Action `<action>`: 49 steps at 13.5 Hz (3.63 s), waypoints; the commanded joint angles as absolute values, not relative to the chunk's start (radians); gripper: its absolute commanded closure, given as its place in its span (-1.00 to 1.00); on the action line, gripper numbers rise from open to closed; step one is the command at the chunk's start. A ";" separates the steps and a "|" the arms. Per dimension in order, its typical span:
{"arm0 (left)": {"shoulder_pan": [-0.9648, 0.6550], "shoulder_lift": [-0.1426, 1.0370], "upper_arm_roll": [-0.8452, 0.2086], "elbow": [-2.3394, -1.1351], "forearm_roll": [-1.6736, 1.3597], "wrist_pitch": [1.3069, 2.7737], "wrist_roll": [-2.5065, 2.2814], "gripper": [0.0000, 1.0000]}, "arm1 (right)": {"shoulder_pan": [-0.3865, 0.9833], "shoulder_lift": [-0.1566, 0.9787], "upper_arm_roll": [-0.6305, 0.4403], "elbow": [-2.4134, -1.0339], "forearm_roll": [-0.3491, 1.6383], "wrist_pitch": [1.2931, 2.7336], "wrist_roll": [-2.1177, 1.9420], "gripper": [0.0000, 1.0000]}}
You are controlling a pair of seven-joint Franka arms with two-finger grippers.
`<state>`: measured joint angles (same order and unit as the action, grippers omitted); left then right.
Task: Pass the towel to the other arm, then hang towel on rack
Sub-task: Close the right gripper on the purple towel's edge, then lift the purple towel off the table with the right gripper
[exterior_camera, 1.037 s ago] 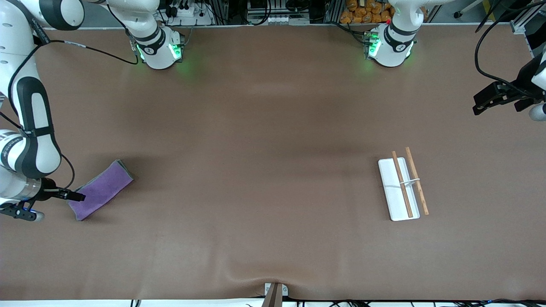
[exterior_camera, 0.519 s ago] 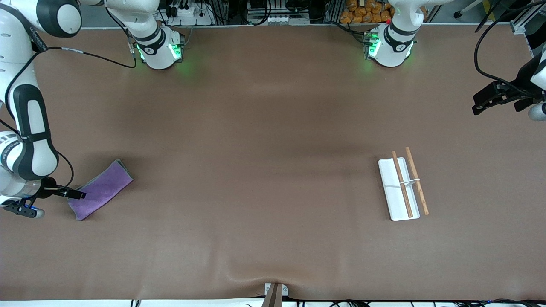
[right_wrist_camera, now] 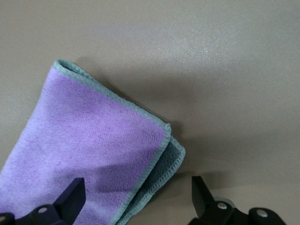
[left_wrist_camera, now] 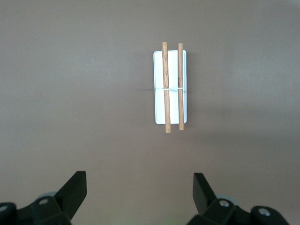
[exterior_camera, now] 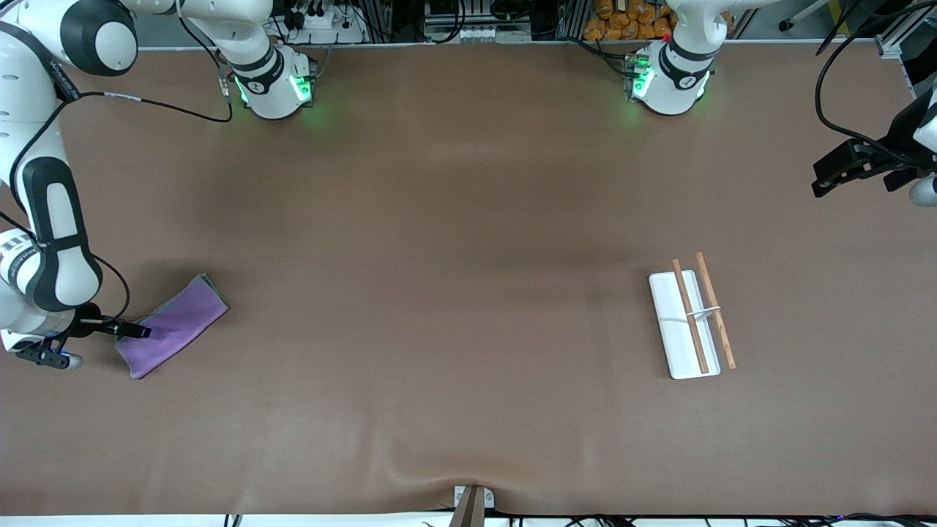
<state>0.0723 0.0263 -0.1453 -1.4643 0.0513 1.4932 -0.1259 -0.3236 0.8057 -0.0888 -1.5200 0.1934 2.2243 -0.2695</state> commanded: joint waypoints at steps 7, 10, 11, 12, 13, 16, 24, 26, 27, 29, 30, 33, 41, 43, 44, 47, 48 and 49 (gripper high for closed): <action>0.075 0.020 -0.147 -1.457 0.052 1.479 -0.127 -1.00 | -0.333 0.827 -0.078 -1.502 0.218 2.226 -0.367 1.00; 0.074 0.021 -0.149 -1.457 0.052 1.479 -0.127 -1.00 | -0.330 0.827 -0.078 -1.500 0.218 2.227 -0.367 1.00; 0.074 0.023 -0.149 -1.459 0.052 1.479 -0.129 -1.00 | -0.330 0.827 -0.078 -1.500 0.218 2.226 -0.365 1.00; 0.072 0.023 -0.149 -1.459 0.052 1.479 -0.129 -1.00 | -0.327 0.825 -0.078 -1.499 0.218 2.226 -0.365 1.00; 0.072 0.026 -0.149 -1.459 0.052 1.479 -0.130 -1.00 | -0.324 0.819 -0.078 -1.496 0.218 2.220 -0.365 1.00; 0.072 0.031 -0.149 -1.460 0.051 1.479 -0.130 -1.00 | -0.307 0.772 -0.068 -1.494 0.213 2.185 -0.370 1.00; 0.077 0.025 -0.149 -1.460 0.046 1.479 -0.112 -1.00 | -0.230 0.580 -0.068 -1.491 0.155 2.072 -0.394 1.00; 0.077 0.026 -0.149 -1.465 0.045 1.479 -0.117 -1.00 | -0.197 0.528 -0.066 -1.489 0.112 2.040 -0.399 1.00; 0.080 0.025 -0.147 -1.466 0.044 1.477 -0.117 -1.00 | -0.177 0.503 -0.066 -1.483 0.110 2.020 -0.400 1.00; 0.081 0.025 -0.147 -1.468 0.044 1.468 -0.114 -1.00 | -0.135 0.463 -0.058 -1.459 0.112 1.961 -0.416 1.00; 0.081 0.026 -0.147 -1.468 0.040 1.467 -0.117 -1.00 | -0.109 0.451 -0.058 -1.445 0.113 1.944 -0.419 1.00; 0.078 0.029 -0.147 -1.468 0.038 1.466 -0.124 -1.00 | -0.054 0.443 -0.048 -1.431 0.121 1.953 -0.523 1.00; 0.078 0.031 -0.149 -1.476 0.038 1.465 -0.127 -1.00 | 0.050 0.456 0.066 -1.387 0.204 1.954 -0.471 1.00; 0.074 0.043 -0.149 -1.476 0.037 1.468 -0.129 -1.00 | 0.074 0.462 0.066 -1.387 0.224 1.956 -0.469 1.00; 0.071 0.046 -0.149 -1.476 0.037 1.470 -0.129 -1.00 | 0.099 0.462 0.066 -1.387 0.224 1.963 -0.469 1.00; 0.048 0.063 -0.152 -1.471 0.025 1.485 -0.158 -1.00 | 0.169 0.459 0.067 -1.385 0.222 1.974 -0.404 1.00; 0.029 0.077 -0.152 -1.468 0.006 1.499 -0.204 -1.00 | 0.195 0.459 0.072 -1.385 0.222 1.977 -0.364 1.00; 0.009 0.092 -0.153 -1.465 -0.001 1.508 -0.262 -1.00 | 0.230 0.459 0.074 -1.385 0.222 1.994 -0.316 1.00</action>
